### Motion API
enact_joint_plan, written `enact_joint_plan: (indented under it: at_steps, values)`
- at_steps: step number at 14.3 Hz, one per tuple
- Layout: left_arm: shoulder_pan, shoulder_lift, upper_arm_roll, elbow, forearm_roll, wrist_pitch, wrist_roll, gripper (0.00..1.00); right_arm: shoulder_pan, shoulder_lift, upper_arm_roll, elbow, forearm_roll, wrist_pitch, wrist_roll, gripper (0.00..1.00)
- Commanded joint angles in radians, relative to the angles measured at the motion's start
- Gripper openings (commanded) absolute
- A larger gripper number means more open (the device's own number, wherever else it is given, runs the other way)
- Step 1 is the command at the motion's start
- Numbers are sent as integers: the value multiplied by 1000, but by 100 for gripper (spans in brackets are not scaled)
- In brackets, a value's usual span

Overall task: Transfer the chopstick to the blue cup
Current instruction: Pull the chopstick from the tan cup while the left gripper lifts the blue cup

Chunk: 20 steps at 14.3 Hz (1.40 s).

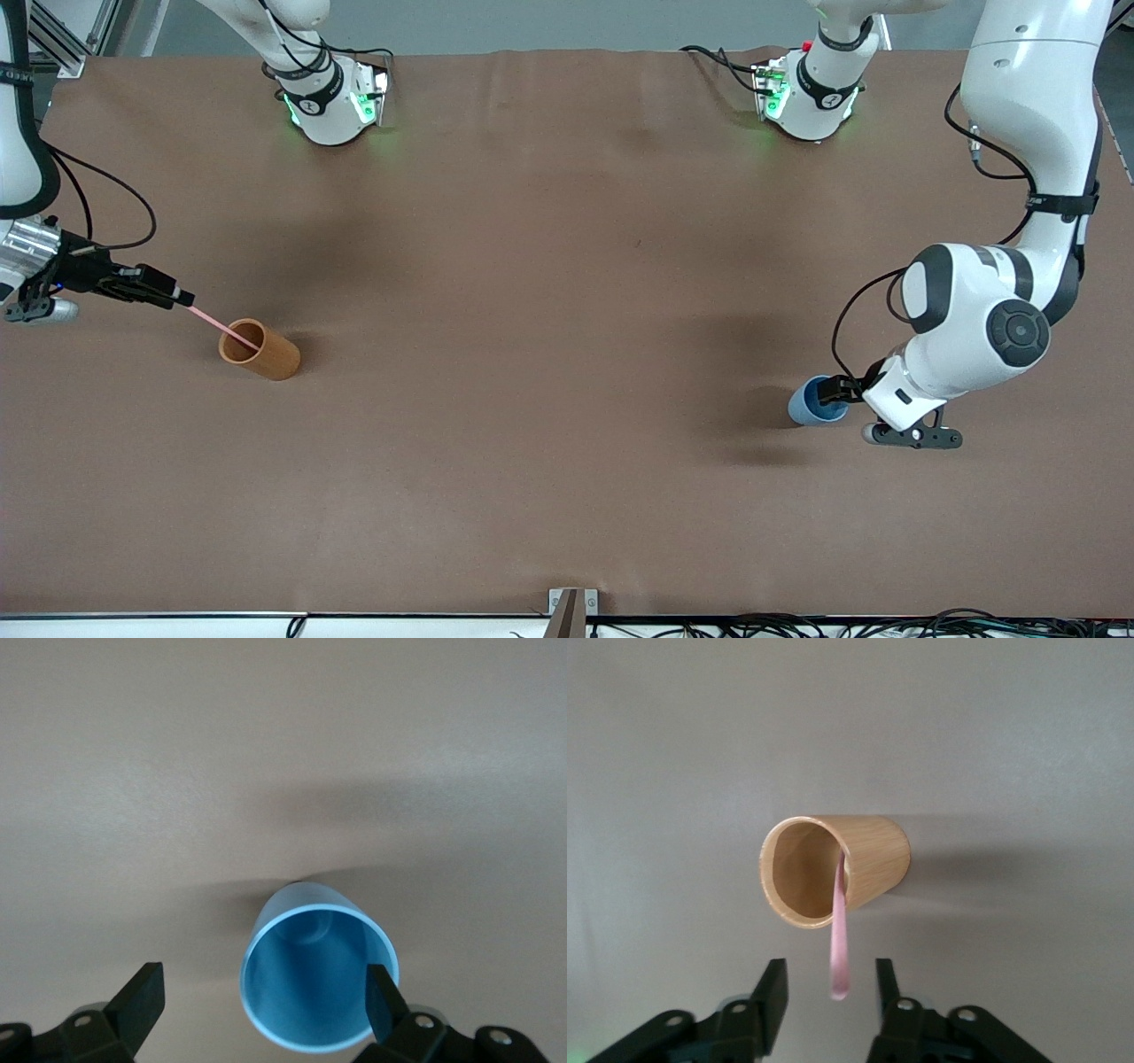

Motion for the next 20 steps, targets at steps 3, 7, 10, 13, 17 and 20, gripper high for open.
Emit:
enact_joint_plan:
  at_steps: [3,7,10,13,17,20]
  values:
    - [-4,28,-1,-37,-18,85,-34,45,-41,35,11,-15,118,2,-31,32]
    - [-22,33,-1,-37,-4,92,-42,0,-43,44,11,-15,158,-4,-31,27]
    - [-38,16,2,-28,-4,75,-49,0,-43,44,11,-13,160,-24,-30,17]
    - [-51,-70,-12,-24,-4,19,-130,0,-41,41,11,-13,161,-33,-30,6]
    - [-191,-141,-70,-30,7,-18,-507,0,-38,35,13,-1,161,-48,-22,4]
    - [-359,-138,-73,-34,22,-18,-776,0,-33,20,14,50,149,-94,-10,4]
